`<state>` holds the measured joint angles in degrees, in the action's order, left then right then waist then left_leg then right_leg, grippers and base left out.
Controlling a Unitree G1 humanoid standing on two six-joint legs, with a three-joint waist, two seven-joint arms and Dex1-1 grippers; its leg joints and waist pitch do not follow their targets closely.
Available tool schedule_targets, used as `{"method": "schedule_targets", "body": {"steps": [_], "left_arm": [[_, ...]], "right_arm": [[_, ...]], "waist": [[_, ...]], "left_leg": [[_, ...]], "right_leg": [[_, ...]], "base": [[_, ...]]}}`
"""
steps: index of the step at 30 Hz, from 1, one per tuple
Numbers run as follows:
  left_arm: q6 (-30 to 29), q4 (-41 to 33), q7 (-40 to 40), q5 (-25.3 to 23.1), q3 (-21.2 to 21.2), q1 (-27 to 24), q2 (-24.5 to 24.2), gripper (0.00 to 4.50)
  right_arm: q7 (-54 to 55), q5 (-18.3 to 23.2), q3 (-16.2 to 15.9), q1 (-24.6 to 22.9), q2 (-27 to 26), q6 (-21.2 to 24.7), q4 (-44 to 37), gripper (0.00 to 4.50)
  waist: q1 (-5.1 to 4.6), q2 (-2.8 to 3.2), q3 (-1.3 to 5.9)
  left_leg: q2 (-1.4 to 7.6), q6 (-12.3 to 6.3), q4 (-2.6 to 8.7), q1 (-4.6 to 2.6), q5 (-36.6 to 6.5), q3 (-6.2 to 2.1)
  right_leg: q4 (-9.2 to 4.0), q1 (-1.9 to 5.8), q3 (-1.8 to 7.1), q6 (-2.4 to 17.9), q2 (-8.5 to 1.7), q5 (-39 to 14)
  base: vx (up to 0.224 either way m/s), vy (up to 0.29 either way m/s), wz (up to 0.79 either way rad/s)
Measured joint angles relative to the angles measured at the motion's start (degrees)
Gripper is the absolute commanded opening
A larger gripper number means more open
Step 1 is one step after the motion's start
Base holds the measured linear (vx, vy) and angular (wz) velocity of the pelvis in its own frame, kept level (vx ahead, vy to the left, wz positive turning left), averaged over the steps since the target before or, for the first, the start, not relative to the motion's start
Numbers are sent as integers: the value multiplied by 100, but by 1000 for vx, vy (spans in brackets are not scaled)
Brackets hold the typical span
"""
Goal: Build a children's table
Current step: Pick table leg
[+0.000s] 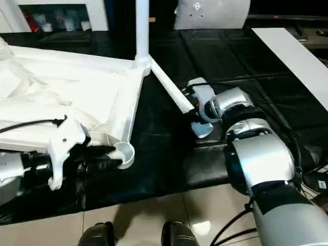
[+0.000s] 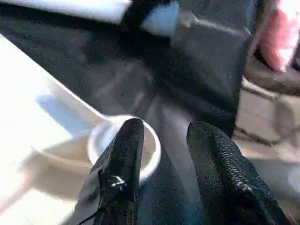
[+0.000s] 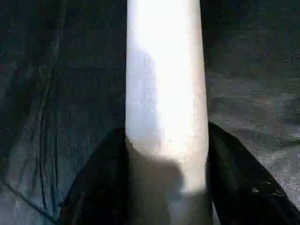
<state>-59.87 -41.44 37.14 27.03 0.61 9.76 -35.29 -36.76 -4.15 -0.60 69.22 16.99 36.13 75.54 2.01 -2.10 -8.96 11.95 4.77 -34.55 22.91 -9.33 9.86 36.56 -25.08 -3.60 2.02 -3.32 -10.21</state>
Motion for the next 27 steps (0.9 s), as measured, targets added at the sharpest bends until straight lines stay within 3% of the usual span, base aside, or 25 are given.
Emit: {"method": "schedule_targets", "body": {"steps": [4,9,11,14,17,20,22,27], "left_arm": [[293,336,-421,-308,54,179,323,190],[664,863,-921,-511,31,534,810,190],[868,1152,-1121,-614,21,669,1025,190],[1080,1458,-1309,-646,-56,922,1385,190],[1168,1561,-1373,-527,-164,1147,1631,201],[1166,1777,-1442,-220,-397,1399,2046,220],[1166,1867,-1463,-144,-440,1500,2124,242],[1105,2254,-1556,504,-873,2085,2707,279]], "right_arm": [[668,501,659,-33,119,-88,-18,193],[1212,1246,1612,-284,157,-736,-482,193],[1273,1564,1955,-509,99,-1102,-880,193],[985,1991,2305,-1051,-104,-1142,-2019,193],[527,2353,2379,-1496,-342,-927,-2940,193],[-186,3127,2415,-2361,-580,-623,-4397,193],[-447,3412,2330,-2569,-638,-404,-4808,192],[-986,4659,2248,-3421,-725,578,-6561,192]], "waist": [[12,11,5],[57,87,40],[80,129,59],[117,168,83],[119,199,101],[170,206,107],[169,206,107],[257,208,108]], "left_leg": [[1,2,-23,-1,1,-1],[1,1,-54,1,1,-8],[0,-1,-66,5,2,-8],[-3,-12,-69,5,9,-10],[-1,-15,-73,5,11,-10],[-1,-21,-72,6,14,-11],[0,-28,-73,8,19,-12],[-3,-35,-73,7,24,-12]], "right_leg": [[36,-6,-1,0,0,0],[48,1,-4,13,-1,12],[48,1,-4,14,-1,19],[48,5,-7,16,2,24],[47,4,-6,17,2,29],[43,8,-9,16,2,29],[42,8,-8,14,-2,35],[24,16,-8,2,-4,51]], "base": [[0,0,0],[0,0,0],[0,0,0],[0,0,0],[0,0,0],[0,0,0],[0,0,0],[0,0,0]]}}
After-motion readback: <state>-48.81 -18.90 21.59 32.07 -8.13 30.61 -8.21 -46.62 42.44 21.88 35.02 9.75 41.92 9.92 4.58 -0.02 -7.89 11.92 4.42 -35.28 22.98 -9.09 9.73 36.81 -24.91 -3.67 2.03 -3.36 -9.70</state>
